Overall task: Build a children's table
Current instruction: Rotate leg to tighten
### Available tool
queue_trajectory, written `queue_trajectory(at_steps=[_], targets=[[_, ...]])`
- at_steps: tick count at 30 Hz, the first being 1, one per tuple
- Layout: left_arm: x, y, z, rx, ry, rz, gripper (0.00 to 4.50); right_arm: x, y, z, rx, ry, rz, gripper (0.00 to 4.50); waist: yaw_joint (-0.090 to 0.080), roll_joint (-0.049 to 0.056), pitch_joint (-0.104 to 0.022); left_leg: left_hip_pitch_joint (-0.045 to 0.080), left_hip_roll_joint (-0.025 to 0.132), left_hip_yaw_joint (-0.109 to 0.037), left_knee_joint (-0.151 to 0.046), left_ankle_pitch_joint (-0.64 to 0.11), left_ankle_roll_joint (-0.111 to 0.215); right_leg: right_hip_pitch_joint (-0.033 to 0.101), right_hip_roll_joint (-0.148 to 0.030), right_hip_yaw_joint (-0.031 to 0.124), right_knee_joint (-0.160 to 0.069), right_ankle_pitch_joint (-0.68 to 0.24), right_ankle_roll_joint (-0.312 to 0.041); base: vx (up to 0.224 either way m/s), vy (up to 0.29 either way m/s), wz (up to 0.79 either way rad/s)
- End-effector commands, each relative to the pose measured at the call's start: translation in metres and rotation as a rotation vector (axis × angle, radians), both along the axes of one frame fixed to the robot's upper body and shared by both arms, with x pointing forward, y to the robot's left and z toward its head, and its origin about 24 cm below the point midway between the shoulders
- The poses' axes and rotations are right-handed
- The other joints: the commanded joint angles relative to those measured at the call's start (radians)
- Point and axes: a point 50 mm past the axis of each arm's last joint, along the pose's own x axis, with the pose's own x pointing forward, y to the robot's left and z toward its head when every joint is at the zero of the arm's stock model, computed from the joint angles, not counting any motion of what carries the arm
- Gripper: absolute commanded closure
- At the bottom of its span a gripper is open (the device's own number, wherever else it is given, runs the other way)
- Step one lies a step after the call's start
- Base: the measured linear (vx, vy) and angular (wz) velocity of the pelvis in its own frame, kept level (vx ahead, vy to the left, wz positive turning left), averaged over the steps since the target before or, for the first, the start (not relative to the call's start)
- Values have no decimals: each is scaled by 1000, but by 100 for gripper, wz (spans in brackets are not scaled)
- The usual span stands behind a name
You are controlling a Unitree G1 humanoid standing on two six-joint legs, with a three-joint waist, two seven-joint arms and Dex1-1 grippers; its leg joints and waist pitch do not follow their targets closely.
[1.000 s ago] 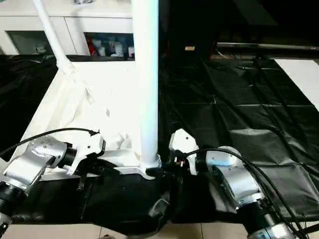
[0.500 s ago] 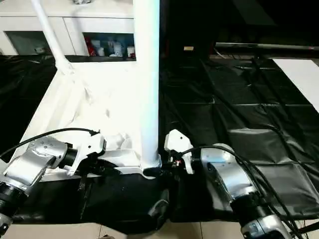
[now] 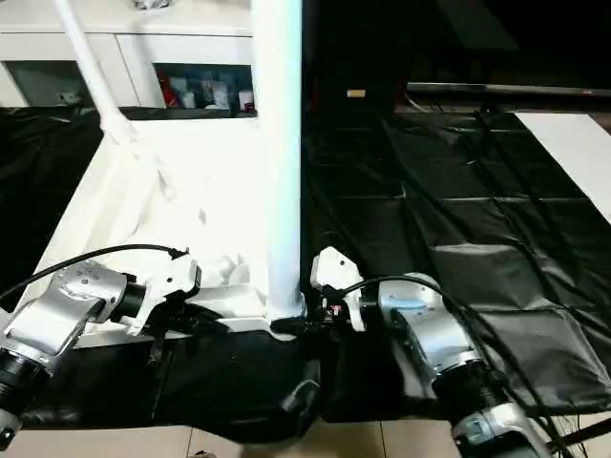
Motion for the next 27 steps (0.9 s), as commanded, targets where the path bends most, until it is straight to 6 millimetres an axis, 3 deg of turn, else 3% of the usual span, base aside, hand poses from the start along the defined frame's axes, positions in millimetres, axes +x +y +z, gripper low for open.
queue_trajectory(at_steps=[1, 5, 8, 9, 11, 12, 14, 16, 17, 22, 24, 27], targets=[[11, -5, 3, -48, -51, 68, 450, 10, -7, 2, 20, -25, -145, 178, -3, -9, -45, 10, 65, -21, -80, -87, 67, 40, -84, 41, -74, 18, -303, 0, 0, 0], [31, -15, 8, -105, -92, 216, 450, 19, 1, -7, 69, -21, -390, 178, -10, -12, -32, 11, 66, -20, -88, -105, 39, 31, -85, 44, -80, -30, -289, 0, 0, 0], [37, -21, 8, -113, -110, 263, 450, 25, 8, -10, 86, -25, -524, 178, -18, -17, -30, 6, 64, -22, -89, -91, 41, 37, -84, 43, -78, 1, -285, 0, 0, 0], [39, -24, 6, -109, -121, 285, 450, 30, 13, -12, 83, -29, -620, 178, -19, -14, -29, 8, 64, -22, -89, -88, 43, 35, -85, 43, -78, 5, -286, 0, 0, 0], [44, -29, 3, -104, -136, 337, 450, 37, 23, -15, 68, -39, -780, 178, -23, -13, -26, 7, 62, -22, -92, -93, 29, 34, -86, 44, -82, -19, -284, 0, 0, 0], [44, -29, 3, -104, -136, 337, 450, 37, 23, -15, 68, -39, -780, 178, -27, -15, -25, 9, 60, -22, -95, -106, 16, 35, -85, 44, -86, -47, -279, 0, 0, 0], [47, -38, 0, -105, -142, 354, 450, 43, 40, -18, 35, -36, -910, 178, -32, -13, -26, 9, 59, -21, -96, -89, 14, 34, -85, 45, -85, -28, -274, 0, 0, 0], [47, -40, -1, -110, -141, 355, 450, 44, 45, -19, 31, -37, -921, 178, -32, -13, -26, 6, 59, -20, -96, -70, 27, 39, -85, 46, -83, 18, -270, 0, 0, 0], [48, -42, -1, -114, -140, 354, 450, 45, 57, -15, 38, -61, -918, 178, -32, -18, -28, 6, 60, -20, -96, -52, 38, 41, -84, 44, -81, 47, -269, 0, 0, 0], [46, -38, -2, -101, -133, 325, 450, 45, 64, -9, 130, -53, -873, 178, -32, -15, -28, 6, 65, -20, -97, -42, 73, 42, -86, 43, -76, 105, -275, 0, 0, 0], [44, -36, -3, -98, -131, 313, 450, 45, 60, -6, 162, -54, -883, 122, -34, -15, -28, 6, 66, -20, -97, -40, 79, 43, -87, 43, -75, 120, -281, 0, 0, 0], [43, -34, -4, -94, -123, 295, 450, 47, 53, -2, 176, -80, -885, 99, -34, -14, -31, 8, 67, -19, -96, -36, 86, 44, -87, 43, -75, 127, -292, 0, 0, 0]])
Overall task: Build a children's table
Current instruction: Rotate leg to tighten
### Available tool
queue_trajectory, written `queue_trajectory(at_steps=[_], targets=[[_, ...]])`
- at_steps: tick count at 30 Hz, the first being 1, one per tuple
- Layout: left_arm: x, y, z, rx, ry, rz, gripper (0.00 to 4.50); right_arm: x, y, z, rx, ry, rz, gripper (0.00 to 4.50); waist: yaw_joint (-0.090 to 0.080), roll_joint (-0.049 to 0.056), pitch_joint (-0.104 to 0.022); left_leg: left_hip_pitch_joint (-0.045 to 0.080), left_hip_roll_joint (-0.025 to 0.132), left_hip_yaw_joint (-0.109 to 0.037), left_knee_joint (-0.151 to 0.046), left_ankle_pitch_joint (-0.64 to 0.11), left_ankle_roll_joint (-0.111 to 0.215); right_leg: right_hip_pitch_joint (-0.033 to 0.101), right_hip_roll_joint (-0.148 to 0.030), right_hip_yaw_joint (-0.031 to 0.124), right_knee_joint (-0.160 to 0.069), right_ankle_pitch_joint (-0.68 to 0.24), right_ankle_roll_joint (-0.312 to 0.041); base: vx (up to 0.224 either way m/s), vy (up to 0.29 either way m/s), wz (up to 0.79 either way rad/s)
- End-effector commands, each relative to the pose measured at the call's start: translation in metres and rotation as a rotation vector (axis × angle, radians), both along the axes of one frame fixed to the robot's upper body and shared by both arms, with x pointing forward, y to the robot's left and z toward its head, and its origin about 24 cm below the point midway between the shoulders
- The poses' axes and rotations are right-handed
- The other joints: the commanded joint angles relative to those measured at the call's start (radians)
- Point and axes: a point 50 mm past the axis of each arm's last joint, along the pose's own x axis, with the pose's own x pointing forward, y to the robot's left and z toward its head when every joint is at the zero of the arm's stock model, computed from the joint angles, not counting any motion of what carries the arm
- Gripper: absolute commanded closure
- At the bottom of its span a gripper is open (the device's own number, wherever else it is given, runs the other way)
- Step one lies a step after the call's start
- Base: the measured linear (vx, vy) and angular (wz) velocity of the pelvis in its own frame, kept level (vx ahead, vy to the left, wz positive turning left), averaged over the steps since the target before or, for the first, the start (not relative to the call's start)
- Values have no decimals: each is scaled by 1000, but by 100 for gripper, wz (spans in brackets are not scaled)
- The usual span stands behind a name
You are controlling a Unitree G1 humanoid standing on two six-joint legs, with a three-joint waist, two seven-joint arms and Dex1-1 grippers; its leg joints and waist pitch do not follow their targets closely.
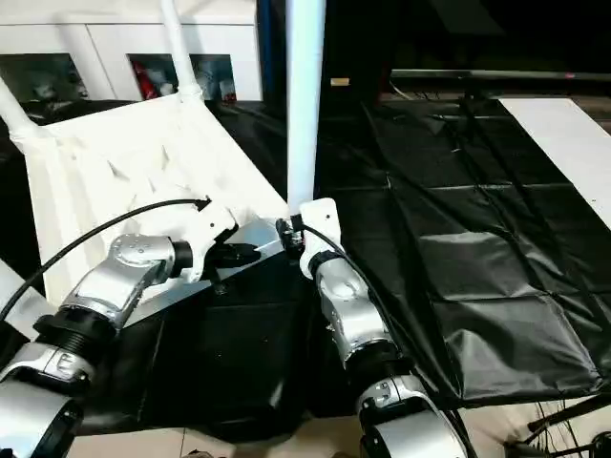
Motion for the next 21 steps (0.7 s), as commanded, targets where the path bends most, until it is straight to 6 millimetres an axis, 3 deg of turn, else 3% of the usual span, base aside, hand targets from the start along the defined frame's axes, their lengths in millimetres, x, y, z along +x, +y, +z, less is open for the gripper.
queue_trajectory(at_steps=[1, 4, 9, 10, 14, 21], targets=[[-10, 3, -14, 8, 49, -47, 450, 0, -10, 4, 16, -29, -1, 88, 6, -6, -53, 6, 65, -20, -69, -40, 97, 49, -89, 45, -63, 133, -291, 0, 0, 0], [-17, 7, -16, 35, 76, -111, 450, -2, -25, 10, 28, -37, 55, 55, 11, -7, -58, 6, 67, -20, -66, -21, 114, 53, -88, 44, -57, 178, -287, 0, 0, 0], [-25, 16, -18, 67, 123, -185, 450, -12, -47, 17, -8, -44, 265, 55, 28, -6, -64, 9, 71, -18, -60, -2, 136, 50, -89, 43, -53, 215, -294, 0, 0, 0], [-27, 18, -19, 74, 135, -199, 450, -14, -51, 18, -9, -46, 302, 55, 28, -1, -65, 9, 71, -19, -60, 0, 136, 51, -88, 42, -52, 217, -298, 0, 0, 0], [-38, 31, -18, 103, 182, -305, 450, -34, -76, 22, -60, -22, 603, 55, 34, -4, -68, 4, 71, -20, -57, -16, 136, 59, -88, 39, -50, 223, -304, 0, 0, 0], [-55, 31, -8, 80, 237, -463, 450, -52, -86, 23, -92, 81, 909, 55, 44, -5, -72, 2, 74, -17, -52, -12, 144, 55, -89, 33, -46, 200, -341, 0, 0, 0]])
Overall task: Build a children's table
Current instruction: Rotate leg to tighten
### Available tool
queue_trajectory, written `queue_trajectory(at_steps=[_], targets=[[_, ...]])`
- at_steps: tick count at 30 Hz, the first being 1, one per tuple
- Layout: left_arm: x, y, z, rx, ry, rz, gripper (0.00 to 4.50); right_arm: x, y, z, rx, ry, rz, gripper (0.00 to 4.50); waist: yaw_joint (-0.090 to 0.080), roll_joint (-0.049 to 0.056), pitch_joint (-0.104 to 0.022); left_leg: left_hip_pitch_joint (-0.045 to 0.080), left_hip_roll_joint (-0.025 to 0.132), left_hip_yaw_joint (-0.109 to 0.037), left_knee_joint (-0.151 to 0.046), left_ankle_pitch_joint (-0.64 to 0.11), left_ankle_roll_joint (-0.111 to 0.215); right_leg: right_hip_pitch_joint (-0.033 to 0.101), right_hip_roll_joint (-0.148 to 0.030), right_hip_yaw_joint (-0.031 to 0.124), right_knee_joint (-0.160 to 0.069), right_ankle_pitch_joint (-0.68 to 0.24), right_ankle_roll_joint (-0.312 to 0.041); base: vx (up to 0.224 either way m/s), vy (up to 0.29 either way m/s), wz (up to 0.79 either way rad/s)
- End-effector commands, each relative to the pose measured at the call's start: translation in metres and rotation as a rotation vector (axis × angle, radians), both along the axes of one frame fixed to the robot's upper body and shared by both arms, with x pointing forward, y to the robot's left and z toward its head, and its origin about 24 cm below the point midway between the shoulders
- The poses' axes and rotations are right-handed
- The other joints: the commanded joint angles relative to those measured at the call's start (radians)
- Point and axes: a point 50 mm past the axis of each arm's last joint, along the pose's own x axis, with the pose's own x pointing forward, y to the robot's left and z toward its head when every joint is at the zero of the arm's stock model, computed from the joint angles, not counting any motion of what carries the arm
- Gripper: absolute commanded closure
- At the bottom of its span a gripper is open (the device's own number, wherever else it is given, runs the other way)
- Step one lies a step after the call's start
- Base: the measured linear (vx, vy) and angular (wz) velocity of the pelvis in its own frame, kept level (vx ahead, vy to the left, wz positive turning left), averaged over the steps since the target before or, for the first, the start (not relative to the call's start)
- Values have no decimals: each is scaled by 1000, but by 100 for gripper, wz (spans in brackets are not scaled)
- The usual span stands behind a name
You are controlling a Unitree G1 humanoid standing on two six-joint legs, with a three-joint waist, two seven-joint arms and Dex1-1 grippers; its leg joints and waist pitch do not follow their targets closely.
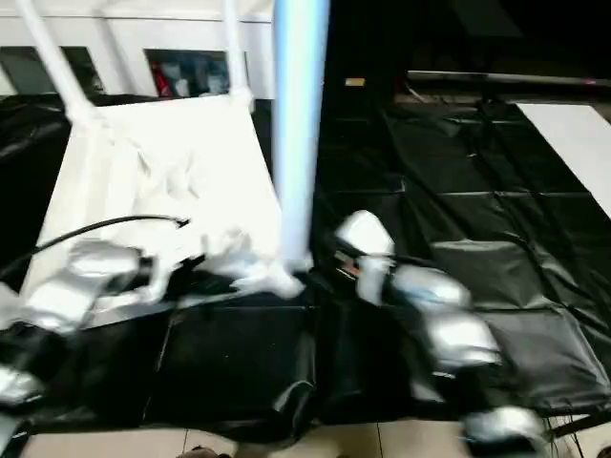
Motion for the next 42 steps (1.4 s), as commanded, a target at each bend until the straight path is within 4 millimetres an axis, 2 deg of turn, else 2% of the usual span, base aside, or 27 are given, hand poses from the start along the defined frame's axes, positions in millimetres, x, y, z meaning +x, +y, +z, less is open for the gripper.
queue_trajectory(at_steps=[1, 3, 6, 9, 12, 30, 31, 36, 37, 39, 40, 41, 42], targets=[[-16, -10, -11, 13, 105, -123, 450, -1, 5, 7, 8, -3, 91, 55, 11, -1, -72, 7, 73, -18, -56, -4, 139, 52, -89, 37, -45, 196, -345, 0, 0, 0], [-17, -10, -10, 18, 103, -132, 450, 2, 8, 8, 13, -7, 102, 55, 18, 1, -73, 12, 74, -15, -54, 7, 142, 46, -87, 37, -44, 196, -353, 0, 0, 0], [-18, -10, -8, 26, 102, -144, 450, 6, 18, 8, 8, -16, 130, 55, 29, 1, -72, 14, 75, -14, -54, -9, 129, 44, -88, 33, -45, 167, -356, 0, 0, 0], [-17, -11, -7, 28, 99, -144, 450, 7, 24, 6, -10, -23, 150, 55, 28, 2, -74, 11, 76, -16, -55, -10, 107, 45, -90, 30, -42, 155, -350, 0, 0, 0], [-17, -10, -6, 36, 91, -135, 450, 8, 30, 3, -31, -20, 191, 55, 29, 0, -77, 9, 72, -15, -51, 15, 112, 48, -90, 30, -38, 193, -347, 0, 0, 0], [-14, -6, -7, 56, 93, -109, 450, 15, 28, -1, -91, -7, 235, 55, 37, 0, -80, 6, 72, -17, -46, 13, 107, 50, -89, 28, -33, 178, -340, 0, 0, 0], [-13, -6, -7, 56, 93, -107, 450, 15, 29, -1, -83, -6, 230, 80, 36, 0, -80, 7, 71, -17, -46, 11, 107, 50, -89, 28, -33, 176, -340, 0, 0, 0], [-12, -5, -6, 56, 92, -104, 450, 17, 31, 0, -61, -8, 226, 105, 36, 0, -80, 6, 72, -17, -46, 3, 104, 50, -90, 28, -33, 167, -341, 0, 0, 0], [-12, -5, -6, 57, 93, -104, 450, 17, 32, 0, -59, -7, 228, 129, 35, 0, -80, 6, 72, -17, -46, 0, 102, 50, -89, 27, -33, 163, -341, 0, 0, 0], [-12, -4, -6, 59, 97, -103, 450, 17, 32, -1, -57, -5, 234, 130, 35, 1, -81, 6, 71, -17, -45, -2, 102, 49, -89, 28, -33, 166, -342, 0, 0, 0], [-12, -4, -6, 61, 99, -103, 450, 17, 33, -1, -57, -5, 237, 139, 35, 1, -80, 7, 72, -17, -46, -5, 101, 49, -90, 27, -34, 162, -342, 0, 0, 0], [-12, -3, -7, 62, 100, -104, 450, 16, 32, -1, -56, -4, 237, 166, 35, 0, -81, 7, 72, -17, -46, -6, 100, 50, -90, 28, -34, 161, -342, 0, 0, 0], [-12, -3, -7, 62, 100, -104, 450, 16, 32, -1, -56, -4, 237, 166, 35, 0, -81, 7, 72, -17, -46, -6, 100, 50, -90, 28, -34, 161, -342, 0, 0, 0]])
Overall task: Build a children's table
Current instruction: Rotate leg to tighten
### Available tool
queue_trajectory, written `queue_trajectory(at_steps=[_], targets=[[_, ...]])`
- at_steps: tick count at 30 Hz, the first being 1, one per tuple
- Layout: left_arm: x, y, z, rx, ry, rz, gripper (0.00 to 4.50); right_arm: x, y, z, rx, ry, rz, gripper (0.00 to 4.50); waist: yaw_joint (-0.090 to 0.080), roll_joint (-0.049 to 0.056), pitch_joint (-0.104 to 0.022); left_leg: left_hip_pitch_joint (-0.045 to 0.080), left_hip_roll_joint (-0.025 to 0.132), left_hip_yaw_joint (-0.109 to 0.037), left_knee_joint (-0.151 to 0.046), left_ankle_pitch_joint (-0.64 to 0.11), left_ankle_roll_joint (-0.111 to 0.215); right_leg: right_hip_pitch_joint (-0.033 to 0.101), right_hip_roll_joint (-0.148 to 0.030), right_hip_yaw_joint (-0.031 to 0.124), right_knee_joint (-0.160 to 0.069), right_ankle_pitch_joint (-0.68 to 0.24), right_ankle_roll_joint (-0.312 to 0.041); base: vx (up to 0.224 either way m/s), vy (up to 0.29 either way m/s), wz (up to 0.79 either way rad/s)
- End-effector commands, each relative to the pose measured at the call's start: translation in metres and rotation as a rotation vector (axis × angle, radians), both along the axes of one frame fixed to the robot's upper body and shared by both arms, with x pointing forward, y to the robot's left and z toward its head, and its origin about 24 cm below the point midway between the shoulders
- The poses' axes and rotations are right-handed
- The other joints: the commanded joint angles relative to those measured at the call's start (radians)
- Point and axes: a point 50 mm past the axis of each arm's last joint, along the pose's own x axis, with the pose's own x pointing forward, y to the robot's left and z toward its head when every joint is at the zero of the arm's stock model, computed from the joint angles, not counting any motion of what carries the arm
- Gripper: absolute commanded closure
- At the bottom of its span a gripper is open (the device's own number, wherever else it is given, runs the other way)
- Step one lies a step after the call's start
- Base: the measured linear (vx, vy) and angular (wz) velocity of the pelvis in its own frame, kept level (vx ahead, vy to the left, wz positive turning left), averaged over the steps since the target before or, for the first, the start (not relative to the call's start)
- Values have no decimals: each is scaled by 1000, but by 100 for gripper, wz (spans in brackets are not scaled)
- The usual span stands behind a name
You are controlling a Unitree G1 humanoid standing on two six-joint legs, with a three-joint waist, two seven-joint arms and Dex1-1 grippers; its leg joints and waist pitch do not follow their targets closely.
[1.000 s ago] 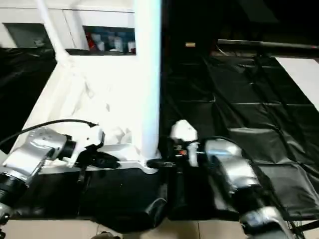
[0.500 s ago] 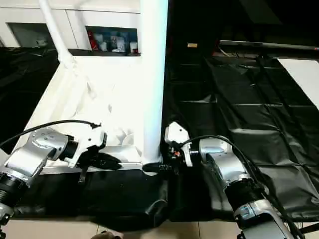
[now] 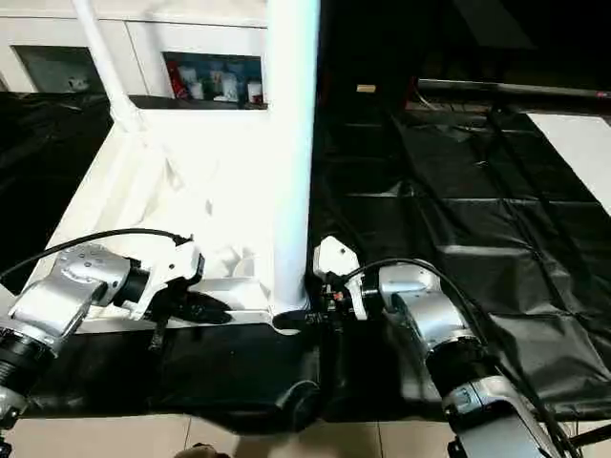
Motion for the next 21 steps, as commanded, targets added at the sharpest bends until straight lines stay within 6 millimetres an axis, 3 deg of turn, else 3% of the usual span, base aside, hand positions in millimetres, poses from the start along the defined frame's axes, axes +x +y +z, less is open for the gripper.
queue_trajectory(at_steps=[1, 9, 11, 12, 13, 17, 21], targets=[[-5, 1, -8, 35, 56, -34, 450, 5, -3, 6, 9, -26, -23, 168, 5, 3, -80, 11, 60, -18, -66, -6, 101, 49, -88, 41, -50, 165, -335, 0, 0, 0], [-6, 2, -10, 44, 53, -23, 450, 6, -4, 3, 24, -31, -68, 182, 4, 2, -81, 10, 59, -18, -64, -2, 105, 49, -90, 41, -50, 176, -337, 0, 0, 0], [1, 0, -14, 59, -7, 30, 450, 18, -4, -2, 27, -84, -265, 183, -1, 3, -77, 11, 60, -17, -67, -24, 94, 44, -92, 43, -54, 146, -336, 0, 0, 0], [1, 0, -14, 59, -7, 30, 450, 18, -4, -2, 27, -84, -265, 183, -1, 3, -77, 11, 60, -17, -67, -24, 94, 44, -92, 43, -54, 146, -336, 0, 0, 0], [4, -2, -14, 58, -28, 59, 450, 22, -3, -4, 33, -91, -335, 183, -9, 1, -74, 13, 58, -20, -76, -71, 59, 50, -92, 41, -64, 70, -325, 0, 0, 0], [17, -17, -15, -25, -79, 187, 450, 28, 8, -15, 130, -56, -611, 183, -20, 3, -67, 18, 60, -23, -88, -153, -5, 47, -96, 46, -79, -62, -294, 0, 0, 0], [24, -28, -19, -38, -87, 259, 450, 33, 19, -20, 142, -51, -807, 183, -31, 3, -68, 19, 57, -23, -89, -147, -17, 45, -92, 47, -78, -38, -280, 0, 0, 0]])
